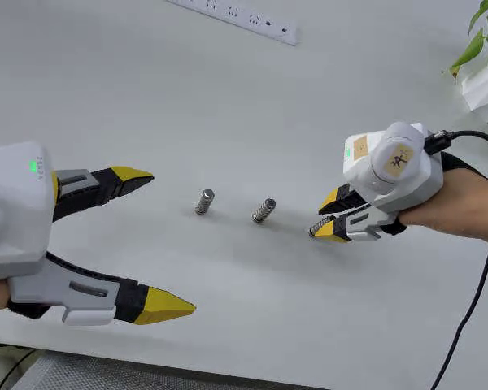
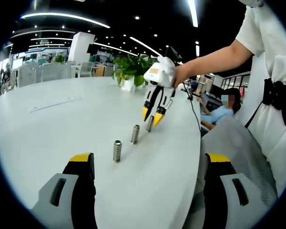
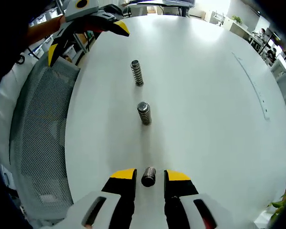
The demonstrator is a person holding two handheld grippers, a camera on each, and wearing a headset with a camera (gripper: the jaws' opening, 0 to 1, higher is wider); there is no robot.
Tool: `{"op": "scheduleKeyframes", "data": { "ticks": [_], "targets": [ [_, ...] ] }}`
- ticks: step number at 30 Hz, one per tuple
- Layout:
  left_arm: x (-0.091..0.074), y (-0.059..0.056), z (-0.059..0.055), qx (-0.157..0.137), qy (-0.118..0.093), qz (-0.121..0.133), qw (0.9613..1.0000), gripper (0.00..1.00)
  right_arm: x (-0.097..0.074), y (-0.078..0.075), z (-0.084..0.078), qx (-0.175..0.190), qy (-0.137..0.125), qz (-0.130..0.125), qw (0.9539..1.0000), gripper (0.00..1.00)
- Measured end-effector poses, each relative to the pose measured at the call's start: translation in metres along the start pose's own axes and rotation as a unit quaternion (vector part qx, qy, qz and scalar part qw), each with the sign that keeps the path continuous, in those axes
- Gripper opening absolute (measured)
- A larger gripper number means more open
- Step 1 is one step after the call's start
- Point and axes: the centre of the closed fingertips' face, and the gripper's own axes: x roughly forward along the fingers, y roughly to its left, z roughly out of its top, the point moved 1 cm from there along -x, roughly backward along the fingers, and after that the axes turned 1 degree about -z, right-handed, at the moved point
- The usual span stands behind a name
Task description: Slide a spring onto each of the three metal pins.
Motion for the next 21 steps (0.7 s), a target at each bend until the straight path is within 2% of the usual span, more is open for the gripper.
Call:
{"op": "scheduleKeyframes", "data": {
  "ticks": [6,10,14,17,19,21],
  "targets": [
    [-0.001,-0.001,-0.003,0.01,0.013,0.001,0.9999,0.96,-0.021,0.003,0.0,0.034,-0.042,-0.017,0.9984,0.27],
    [-0.002,-0.002,-0.005,0.012,0.018,0.003,0.9998,0.98,-0.036,0.011,-0.003,0.061,-0.076,-0.029,0.9948,0.31],
    [-0.004,-0.004,-0.007,0.017,0.025,0.006,0.9995,0.99,-0.046,0.022,-0.012,0.079,-0.097,-0.04,0.9913,0.37],
    [-0.007,-0.005,-0.008,0.019,0.028,0.009,0.9994,0.99,-0.052,0.032,-0.018,0.108,-0.126,-0.045,0.9852,0.39],
    [-0.008,-0.005,-0.007,0.02,0.031,0.012,0.9993,0.99,-0.057,0.037,-0.022,0.131,-0.15,-0.054,0.9785,0.4],
    [-0.009,-0.007,-0.007,0.024,0.035,0.014,0.999,0.99,-0.061,0.034,-0.033,0.15,-0.173,-0.059,0.9716,0.41]
  ]
}}
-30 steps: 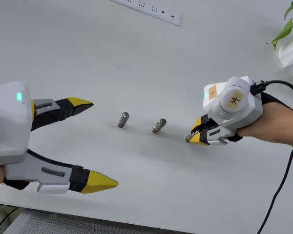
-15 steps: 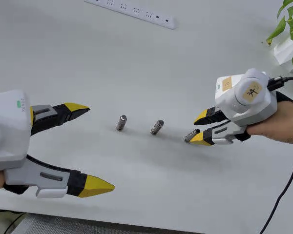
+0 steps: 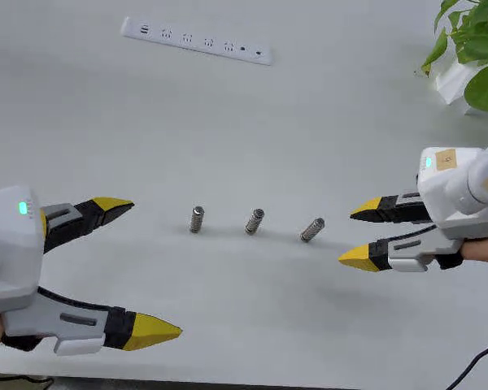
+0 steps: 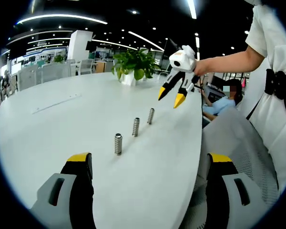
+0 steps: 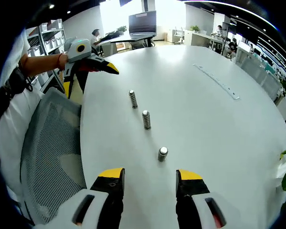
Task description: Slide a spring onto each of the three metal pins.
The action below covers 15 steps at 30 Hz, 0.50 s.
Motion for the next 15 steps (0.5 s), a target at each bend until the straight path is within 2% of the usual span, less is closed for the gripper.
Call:
{"op": "scheduleKeyframes", "data": {
  "ticks": [6,10,15],
  "targets": [
    [-0.002,0.0,-0.002,0.006,0.005,0.006,0.9999,0.99,-0.015,0.019,-0.017,0.035,-0.053,-0.01,0.9979,0.53],
    [-0.002,-0.001,-0.007,0.016,0.013,0.011,0.9997,0.99,-0.021,0.028,-0.031,0.067,-0.087,-0.019,0.9938,0.64],
    [-0.003,0.0,-0.01,0.024,0.02,0.015,0.9994,0.99,-0.026,0.034,-0.043,0.085,-0.126,-0.038,0.9877,0.76]
  ]
}}
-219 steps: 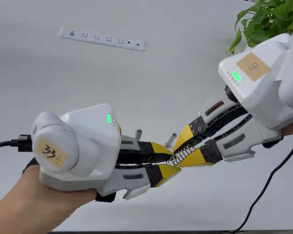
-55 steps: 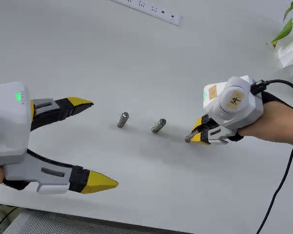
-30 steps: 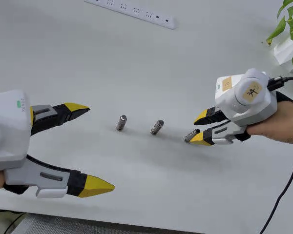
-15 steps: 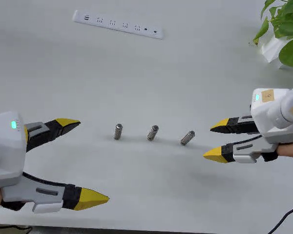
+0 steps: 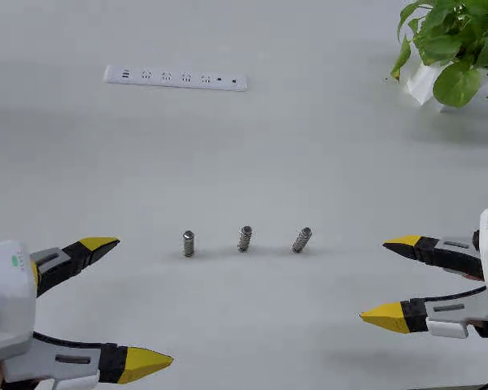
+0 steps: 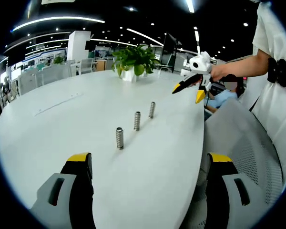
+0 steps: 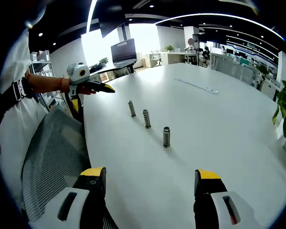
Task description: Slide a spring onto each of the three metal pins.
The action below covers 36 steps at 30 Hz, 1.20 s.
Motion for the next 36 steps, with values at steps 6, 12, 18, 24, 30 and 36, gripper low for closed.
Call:
{"op": "scheduleKeyframes", "data": {
  "ticks": [6,12,18,24,30,36],
  "targets": [
    [-0.0005,0.0056,0.0013,-0.001,-0.001,0.016,0.9999,0.99,-0.0019,-0.0025,-0.0045,0.014,-0.039,-0.024,0.9988,0.89],
    [0.0014,0.0055,-0.0013,0.006,0.007,0.022,0.9997,0.99,-0.0035,0.0007,-0.0009,0.014,-0.065,-0.025,0.9975,0.95],
    [0.0031,0.002,-0.0047,0.006,0.012,0.023,0.9997,0.99,-0.0029,0.005,-0.0015,0.007,-0.072,-0.021,0.9971,0.99],
    [0.0023,-0.0005,-0.0057,0.001,0.01,0.026,0.9996,0.99,-0.0021,0.006,-0.0024,0.009,-0.071,-0.025,0.9971,0.96],
    [0.0011,-0.0016,-0.0063,0.0,0.01,0.027,0.9996,0.99,-0.0032,0.0063,0.0022,0.005,-0.077,-0.026,0.9967,0.95],
    [0.0019,-0.0019,-0.0066,0.001,0.01,0.025,0.9996,0.99,-0.0032,0.0067,0.0031,0.003,-0.077,-0.026,0.9967,0.95]
  ]
}}
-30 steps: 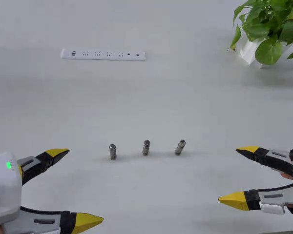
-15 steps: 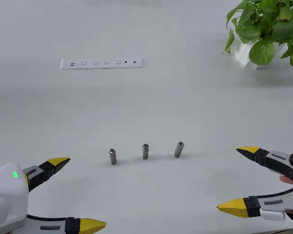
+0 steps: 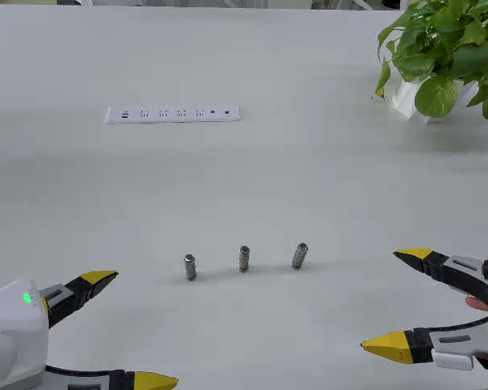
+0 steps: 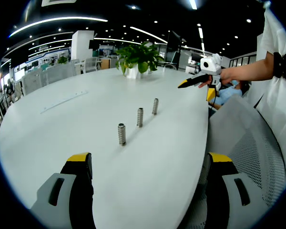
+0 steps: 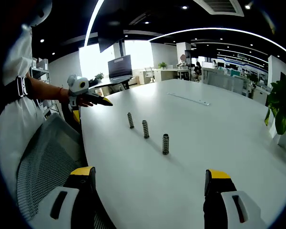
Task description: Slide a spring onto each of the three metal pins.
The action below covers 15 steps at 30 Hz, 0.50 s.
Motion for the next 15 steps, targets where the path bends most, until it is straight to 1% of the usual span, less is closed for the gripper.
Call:
{"op": "scheduleKeyframes", "data": {
  "ticks": [15],
  "targets": [
    [0.0009,-0.0006,-0.0018,-0.005,-0.002,-0.005,1.0,0.99,0.0005,-0.0004,-0.002,-0.002,0.005,-0.001,1.0,0.94]
  ]
}}
